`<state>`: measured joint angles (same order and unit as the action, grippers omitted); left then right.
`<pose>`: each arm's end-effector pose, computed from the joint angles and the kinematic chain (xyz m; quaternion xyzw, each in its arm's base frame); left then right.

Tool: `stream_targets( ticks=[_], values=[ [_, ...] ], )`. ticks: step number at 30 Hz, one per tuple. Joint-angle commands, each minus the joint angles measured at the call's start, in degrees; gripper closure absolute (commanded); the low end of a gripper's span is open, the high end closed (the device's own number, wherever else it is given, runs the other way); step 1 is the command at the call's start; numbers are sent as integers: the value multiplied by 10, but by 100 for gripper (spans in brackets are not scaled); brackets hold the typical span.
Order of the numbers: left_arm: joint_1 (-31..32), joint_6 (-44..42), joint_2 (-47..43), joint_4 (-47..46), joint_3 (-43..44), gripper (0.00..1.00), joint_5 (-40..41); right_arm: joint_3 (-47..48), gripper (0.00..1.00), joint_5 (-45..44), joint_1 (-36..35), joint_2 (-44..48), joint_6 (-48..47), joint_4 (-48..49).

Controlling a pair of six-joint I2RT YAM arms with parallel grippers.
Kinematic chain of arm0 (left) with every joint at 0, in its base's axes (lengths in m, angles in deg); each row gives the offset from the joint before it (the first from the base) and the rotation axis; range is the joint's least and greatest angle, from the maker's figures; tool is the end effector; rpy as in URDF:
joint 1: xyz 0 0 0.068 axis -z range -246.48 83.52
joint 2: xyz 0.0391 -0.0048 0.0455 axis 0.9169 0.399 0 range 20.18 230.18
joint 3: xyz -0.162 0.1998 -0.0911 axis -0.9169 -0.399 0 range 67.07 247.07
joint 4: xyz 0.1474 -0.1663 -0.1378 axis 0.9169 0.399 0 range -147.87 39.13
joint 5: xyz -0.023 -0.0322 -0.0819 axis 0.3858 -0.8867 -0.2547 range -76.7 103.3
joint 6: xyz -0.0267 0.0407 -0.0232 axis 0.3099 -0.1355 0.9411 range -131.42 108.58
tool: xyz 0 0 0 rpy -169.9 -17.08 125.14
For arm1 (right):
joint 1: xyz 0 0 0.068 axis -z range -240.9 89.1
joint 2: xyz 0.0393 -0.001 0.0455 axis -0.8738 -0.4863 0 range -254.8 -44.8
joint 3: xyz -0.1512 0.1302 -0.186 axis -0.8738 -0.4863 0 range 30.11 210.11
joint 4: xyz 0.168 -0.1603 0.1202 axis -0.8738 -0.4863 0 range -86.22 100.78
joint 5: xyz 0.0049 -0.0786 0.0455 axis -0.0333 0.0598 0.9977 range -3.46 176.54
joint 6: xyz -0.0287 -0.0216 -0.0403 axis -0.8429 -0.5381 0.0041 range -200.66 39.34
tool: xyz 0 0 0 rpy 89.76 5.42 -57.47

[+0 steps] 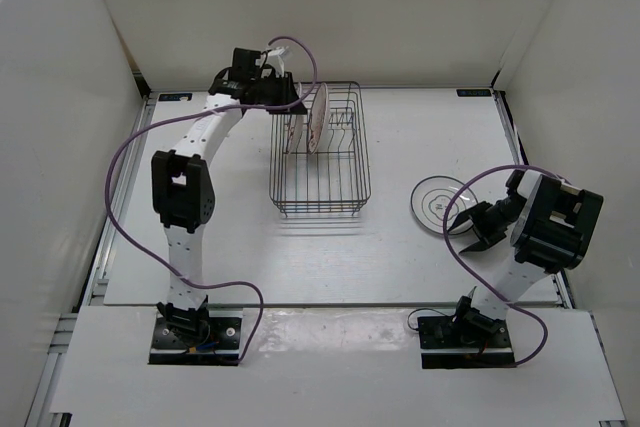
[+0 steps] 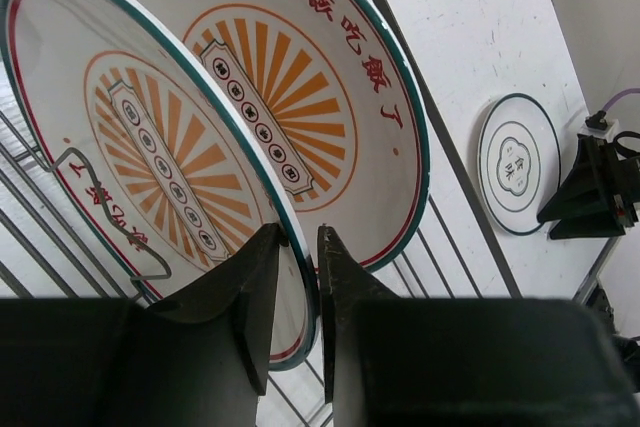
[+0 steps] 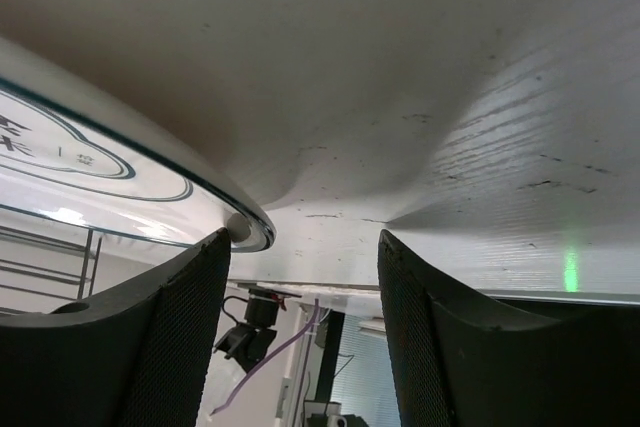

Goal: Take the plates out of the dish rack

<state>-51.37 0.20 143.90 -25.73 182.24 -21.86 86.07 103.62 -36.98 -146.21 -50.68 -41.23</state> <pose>0.4735 -0.1492 0.2890 0.1524 0.8621 -0.3590 0.3235 0.2536 -0.1011 0.1326 -0.4559 -0.8753 -0.1446 0.0719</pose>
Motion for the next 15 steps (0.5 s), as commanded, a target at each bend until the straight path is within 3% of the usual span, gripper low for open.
stream_targets(
  ticks=[1,8,12,15],
  values=[
    [-6,-13,-38,-14,-5,82,-12,-7,37,13,8,-3,4,0],
    [-28,70,-101,-126,-7,100,-29,-9,38,29,10,-5,12,8],
    [-50,146,-125,-240,-4,100,-34,-6,39,31,13,-12,11,6],
    [-61,161,-133,-259,38,100,-20,-7,39,37,13,-17,10,9]
  ],
)
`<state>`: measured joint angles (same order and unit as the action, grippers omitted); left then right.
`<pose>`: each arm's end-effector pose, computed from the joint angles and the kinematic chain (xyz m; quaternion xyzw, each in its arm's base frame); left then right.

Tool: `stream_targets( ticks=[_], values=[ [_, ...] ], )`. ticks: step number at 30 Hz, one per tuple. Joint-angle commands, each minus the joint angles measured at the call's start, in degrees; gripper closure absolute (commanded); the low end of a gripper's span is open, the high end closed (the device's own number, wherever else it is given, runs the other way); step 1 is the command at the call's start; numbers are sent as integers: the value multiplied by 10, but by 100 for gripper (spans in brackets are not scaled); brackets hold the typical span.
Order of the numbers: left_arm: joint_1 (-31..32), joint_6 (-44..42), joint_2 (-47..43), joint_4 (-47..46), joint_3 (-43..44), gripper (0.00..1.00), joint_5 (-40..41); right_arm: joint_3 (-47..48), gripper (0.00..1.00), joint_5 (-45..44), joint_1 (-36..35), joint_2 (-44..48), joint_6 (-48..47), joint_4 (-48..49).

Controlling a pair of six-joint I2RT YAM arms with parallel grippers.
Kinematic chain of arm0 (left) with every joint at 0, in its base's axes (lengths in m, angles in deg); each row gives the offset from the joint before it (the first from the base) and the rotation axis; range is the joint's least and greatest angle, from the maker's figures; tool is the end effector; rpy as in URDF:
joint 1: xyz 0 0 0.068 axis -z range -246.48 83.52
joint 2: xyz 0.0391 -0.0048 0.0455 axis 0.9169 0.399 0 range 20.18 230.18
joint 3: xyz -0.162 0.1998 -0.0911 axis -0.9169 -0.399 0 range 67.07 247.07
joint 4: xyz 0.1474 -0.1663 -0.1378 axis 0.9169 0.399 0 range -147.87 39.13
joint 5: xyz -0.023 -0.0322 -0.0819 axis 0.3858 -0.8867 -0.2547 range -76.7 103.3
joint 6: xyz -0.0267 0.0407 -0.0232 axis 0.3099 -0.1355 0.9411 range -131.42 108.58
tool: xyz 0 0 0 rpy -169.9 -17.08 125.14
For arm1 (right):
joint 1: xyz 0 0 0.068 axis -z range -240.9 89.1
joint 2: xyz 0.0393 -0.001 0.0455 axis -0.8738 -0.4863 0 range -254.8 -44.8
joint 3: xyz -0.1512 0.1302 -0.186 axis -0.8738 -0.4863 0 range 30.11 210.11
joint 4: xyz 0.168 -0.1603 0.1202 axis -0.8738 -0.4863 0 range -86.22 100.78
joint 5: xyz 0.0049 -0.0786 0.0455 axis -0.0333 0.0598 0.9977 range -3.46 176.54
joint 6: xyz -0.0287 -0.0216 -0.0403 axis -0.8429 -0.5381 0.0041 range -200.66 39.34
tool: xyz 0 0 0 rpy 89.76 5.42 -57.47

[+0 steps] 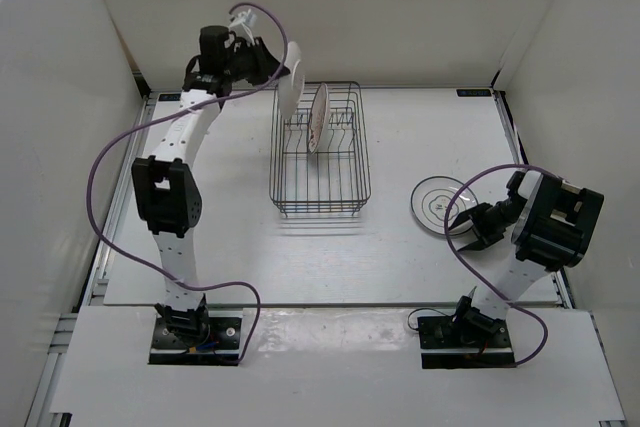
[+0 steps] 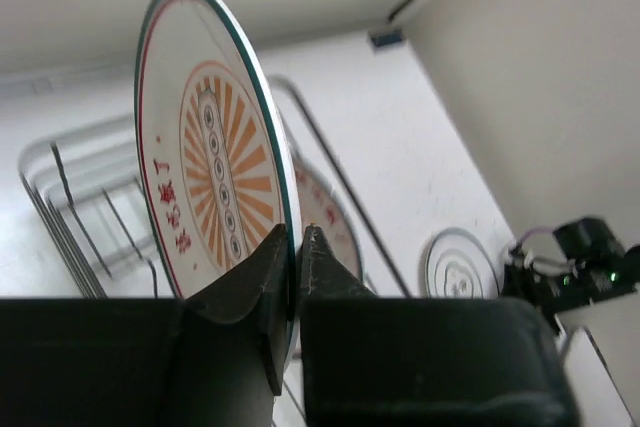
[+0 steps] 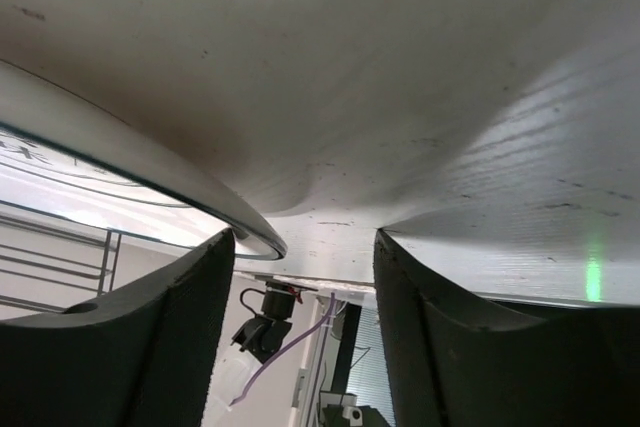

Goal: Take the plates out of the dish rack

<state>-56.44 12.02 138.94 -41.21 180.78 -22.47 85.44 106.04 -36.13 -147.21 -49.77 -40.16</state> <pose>0.4808 -0.1064 0.3453 0.0794 0.8024 -0.3972 0.4383 0.2524 -0.1034 0.1262 -0.4695 -0.8639 -0.1651 0.0777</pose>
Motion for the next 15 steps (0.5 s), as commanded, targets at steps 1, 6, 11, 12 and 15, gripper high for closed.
stream_targets(
  ticks=[1,6,11,12,15],
  values=[
    [-13,36,-81,-75,87,100,-12,-1,41,13,4,-8,1,-3],
    [-46,-62,-132,3,90,100,21,-3,41,34,5,-17,5,7],
    [-58,-172,-204,138,-28,100,106,2,42,48,7,-31,8,9],
    [-55,-189,-207,157,-37,100,117,1,42,49,6,-31,7,12],
    [-47,-212,-213,228,-68,100,221,4,42,61,6,-40,12,16]
  ],
)
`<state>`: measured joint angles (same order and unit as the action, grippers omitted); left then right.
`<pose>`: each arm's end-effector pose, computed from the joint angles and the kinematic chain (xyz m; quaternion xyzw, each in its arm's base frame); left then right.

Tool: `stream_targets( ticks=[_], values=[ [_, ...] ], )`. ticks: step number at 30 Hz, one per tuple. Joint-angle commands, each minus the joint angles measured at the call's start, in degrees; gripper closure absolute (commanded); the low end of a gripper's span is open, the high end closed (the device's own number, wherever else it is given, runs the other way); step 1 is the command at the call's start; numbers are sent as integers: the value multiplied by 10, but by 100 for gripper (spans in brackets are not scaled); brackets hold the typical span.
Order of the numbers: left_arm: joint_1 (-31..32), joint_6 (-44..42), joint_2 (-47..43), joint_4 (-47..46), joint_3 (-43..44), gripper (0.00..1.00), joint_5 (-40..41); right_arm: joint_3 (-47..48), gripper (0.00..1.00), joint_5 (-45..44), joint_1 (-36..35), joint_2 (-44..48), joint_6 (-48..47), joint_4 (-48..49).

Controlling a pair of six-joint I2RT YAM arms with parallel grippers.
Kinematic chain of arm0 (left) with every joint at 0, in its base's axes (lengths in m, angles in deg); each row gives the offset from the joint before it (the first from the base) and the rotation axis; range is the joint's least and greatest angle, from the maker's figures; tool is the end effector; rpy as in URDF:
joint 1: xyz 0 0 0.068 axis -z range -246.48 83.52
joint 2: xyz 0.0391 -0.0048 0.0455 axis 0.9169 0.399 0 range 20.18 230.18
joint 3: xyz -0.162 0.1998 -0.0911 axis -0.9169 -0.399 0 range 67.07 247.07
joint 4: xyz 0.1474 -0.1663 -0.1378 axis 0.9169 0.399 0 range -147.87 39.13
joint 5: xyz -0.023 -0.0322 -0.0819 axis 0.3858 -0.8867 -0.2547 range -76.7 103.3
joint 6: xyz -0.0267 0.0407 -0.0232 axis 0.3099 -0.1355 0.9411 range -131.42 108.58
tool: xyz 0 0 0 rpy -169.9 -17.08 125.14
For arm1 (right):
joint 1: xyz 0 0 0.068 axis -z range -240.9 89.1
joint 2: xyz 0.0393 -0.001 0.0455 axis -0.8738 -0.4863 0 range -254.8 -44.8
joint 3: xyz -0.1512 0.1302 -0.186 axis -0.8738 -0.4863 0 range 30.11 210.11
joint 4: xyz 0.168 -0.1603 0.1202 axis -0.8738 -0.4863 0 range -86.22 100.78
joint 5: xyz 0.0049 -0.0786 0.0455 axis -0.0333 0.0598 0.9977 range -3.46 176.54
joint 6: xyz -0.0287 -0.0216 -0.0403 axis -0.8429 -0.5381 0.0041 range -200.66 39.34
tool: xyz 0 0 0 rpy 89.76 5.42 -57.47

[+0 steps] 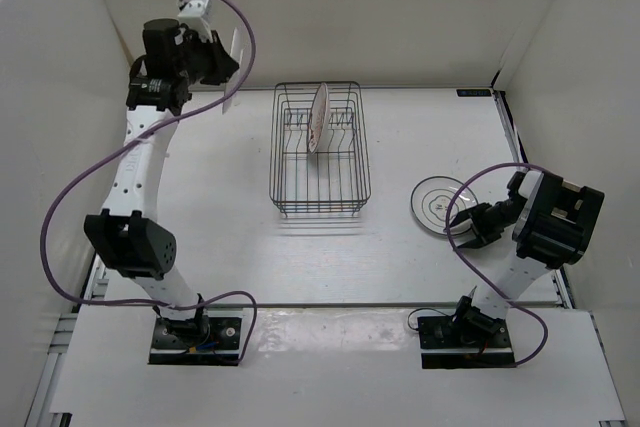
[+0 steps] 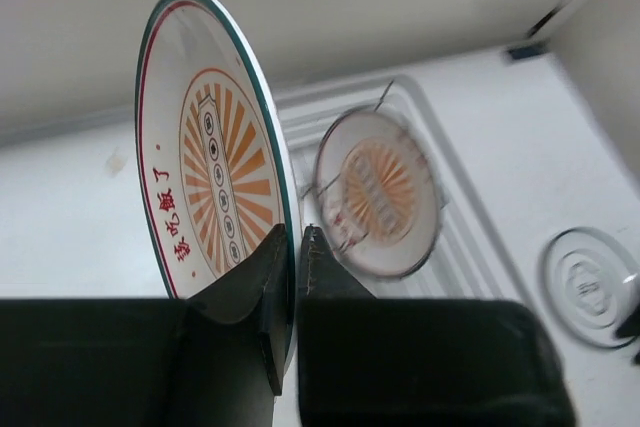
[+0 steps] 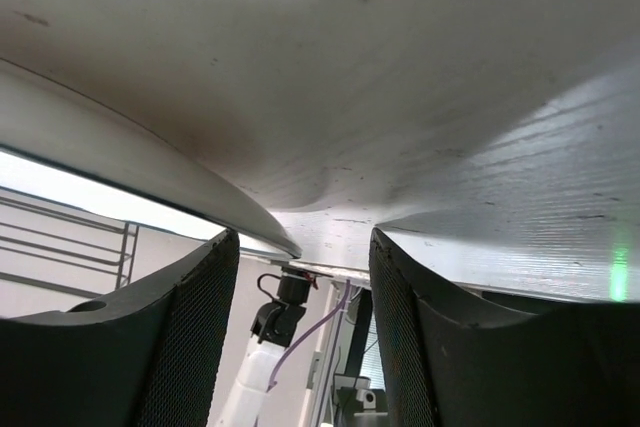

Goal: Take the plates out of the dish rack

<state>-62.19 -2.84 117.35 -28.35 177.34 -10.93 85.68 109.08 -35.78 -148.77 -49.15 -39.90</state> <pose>0.3779 -0.0431 0.4595 0.0964 0.7871 -0.2326 0.5630 0.2542 -0.1042 0.1207 -0.4774 -0.8533 -0.1903 0.0882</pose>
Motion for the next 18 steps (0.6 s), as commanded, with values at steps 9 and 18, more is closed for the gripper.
stream_targets(
  ticks=[9,18],
  values=[
    [39,-109,54,135,-121,100,240,-16,45,50,12,-26,0,24],
    [77,-104,159,205,-82,85,358,-41,45,51,19,-5,-14,24]
  ],
)
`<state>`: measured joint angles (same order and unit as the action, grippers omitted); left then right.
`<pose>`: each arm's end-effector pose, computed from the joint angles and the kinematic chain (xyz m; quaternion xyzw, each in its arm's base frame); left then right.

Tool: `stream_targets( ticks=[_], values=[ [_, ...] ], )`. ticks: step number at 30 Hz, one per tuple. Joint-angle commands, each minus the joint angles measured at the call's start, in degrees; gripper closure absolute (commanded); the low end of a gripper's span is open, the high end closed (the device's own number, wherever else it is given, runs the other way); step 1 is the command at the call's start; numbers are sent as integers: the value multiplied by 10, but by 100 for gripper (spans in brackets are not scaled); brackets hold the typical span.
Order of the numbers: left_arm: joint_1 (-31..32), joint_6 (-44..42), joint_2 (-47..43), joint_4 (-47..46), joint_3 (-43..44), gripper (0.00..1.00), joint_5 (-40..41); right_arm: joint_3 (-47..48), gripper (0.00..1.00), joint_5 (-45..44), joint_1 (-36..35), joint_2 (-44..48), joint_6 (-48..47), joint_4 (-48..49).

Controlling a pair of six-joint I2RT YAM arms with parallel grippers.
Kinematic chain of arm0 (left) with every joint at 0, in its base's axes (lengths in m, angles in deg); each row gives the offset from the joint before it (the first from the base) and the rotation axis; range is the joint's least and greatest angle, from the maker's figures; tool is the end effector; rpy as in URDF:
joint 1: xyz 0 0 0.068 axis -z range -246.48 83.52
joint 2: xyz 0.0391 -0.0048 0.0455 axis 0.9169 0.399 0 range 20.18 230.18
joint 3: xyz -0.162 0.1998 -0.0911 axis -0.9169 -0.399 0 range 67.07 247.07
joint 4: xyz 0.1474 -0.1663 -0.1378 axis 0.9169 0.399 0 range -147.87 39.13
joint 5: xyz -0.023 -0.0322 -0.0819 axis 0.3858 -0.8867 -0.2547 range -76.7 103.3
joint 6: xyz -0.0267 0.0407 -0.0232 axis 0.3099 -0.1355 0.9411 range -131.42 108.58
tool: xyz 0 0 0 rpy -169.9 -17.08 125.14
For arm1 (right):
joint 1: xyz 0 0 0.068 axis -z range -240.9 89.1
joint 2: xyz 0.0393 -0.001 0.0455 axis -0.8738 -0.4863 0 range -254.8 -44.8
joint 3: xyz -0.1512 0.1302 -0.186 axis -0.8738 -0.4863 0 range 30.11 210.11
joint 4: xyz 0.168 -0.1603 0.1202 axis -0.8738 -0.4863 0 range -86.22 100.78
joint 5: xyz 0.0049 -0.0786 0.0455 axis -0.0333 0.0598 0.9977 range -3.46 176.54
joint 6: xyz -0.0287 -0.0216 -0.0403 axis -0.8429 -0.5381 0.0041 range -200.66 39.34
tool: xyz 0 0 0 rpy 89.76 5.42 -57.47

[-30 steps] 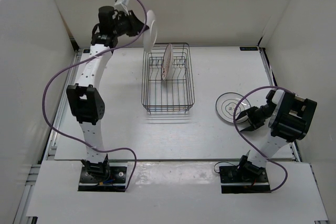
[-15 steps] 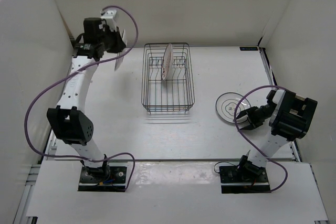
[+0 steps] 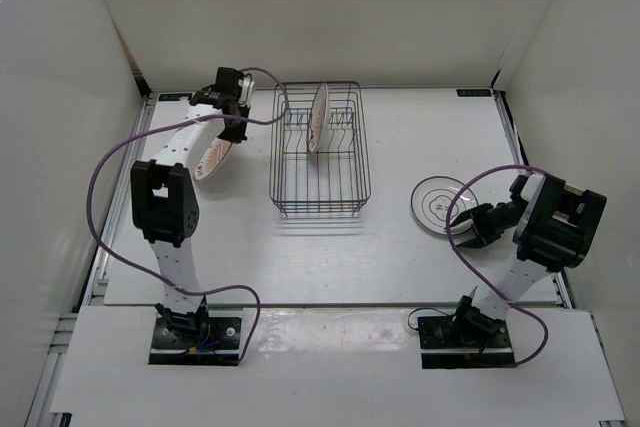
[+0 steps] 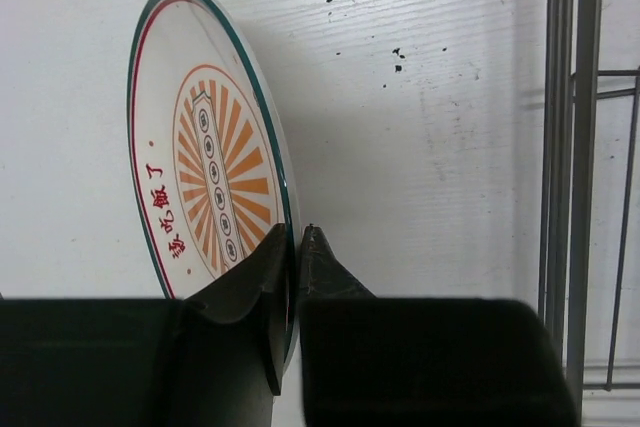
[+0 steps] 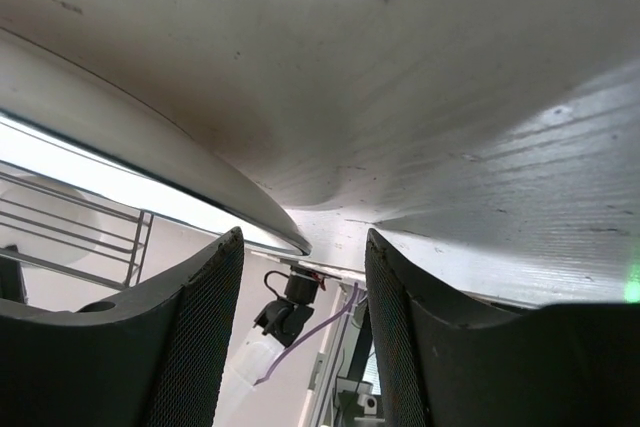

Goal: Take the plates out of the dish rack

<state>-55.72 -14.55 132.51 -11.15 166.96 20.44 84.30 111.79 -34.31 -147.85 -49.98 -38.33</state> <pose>0.4219 -0.0758 0.2698 0.1000 0.9571 0.0422 0.2688 0.2494 -0.1079 0.1204 -0.4799 -0.8471 -0.2155 0.0754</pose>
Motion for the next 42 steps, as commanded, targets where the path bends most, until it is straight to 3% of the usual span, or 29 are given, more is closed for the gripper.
stream_targets(
  ticks=[1,4,13,17,19,21,24,25,29,33,35,39,42],
  values=[
    [12,22,17,38,21,82,39,-27,45,24,5,-12,-6,9],
    [10,53,31,43,14,82,-2,-27,45,20,7,-4,-11,7],
    [8,73,39,22,-8,54,-47,-34,44,4,10,13,-21,-1],
    [2,68,42,26,-2,50,-69,-31,42,4,8,10,-18,1],
    [-1,68,41,32,12,42,-70,-26,42,3,9,9,-15,0],
    [-8,69,38,33,21,40,-67,-21,42,-2,9,9,-14,-3],
    [-14,62,14,-6,44,27,-70,-16,41,-9,6,8,-12,-6],
    [-15,62,5,-16,48,0,-70,-16,41,-13,6,8,-12,-6],
    [-16,80,-25,-101,59,0,-126,-14,41,-22,6,13,-5,-9],
    [-10,115,-43,-277,62,0,-223,-17,41,-26,4,29,-6,-9],
    [8,166,-9,-303,90,0,-267,-29,41,-25,2,34,-5,-7],
    [48,211,94,-284,270,0,-327,-40,39,-33,5,52,-7,-7],
    [72,231,118,-283,283,4,-336,-30,39,-39,6,60,-13,-13]
  ],
)
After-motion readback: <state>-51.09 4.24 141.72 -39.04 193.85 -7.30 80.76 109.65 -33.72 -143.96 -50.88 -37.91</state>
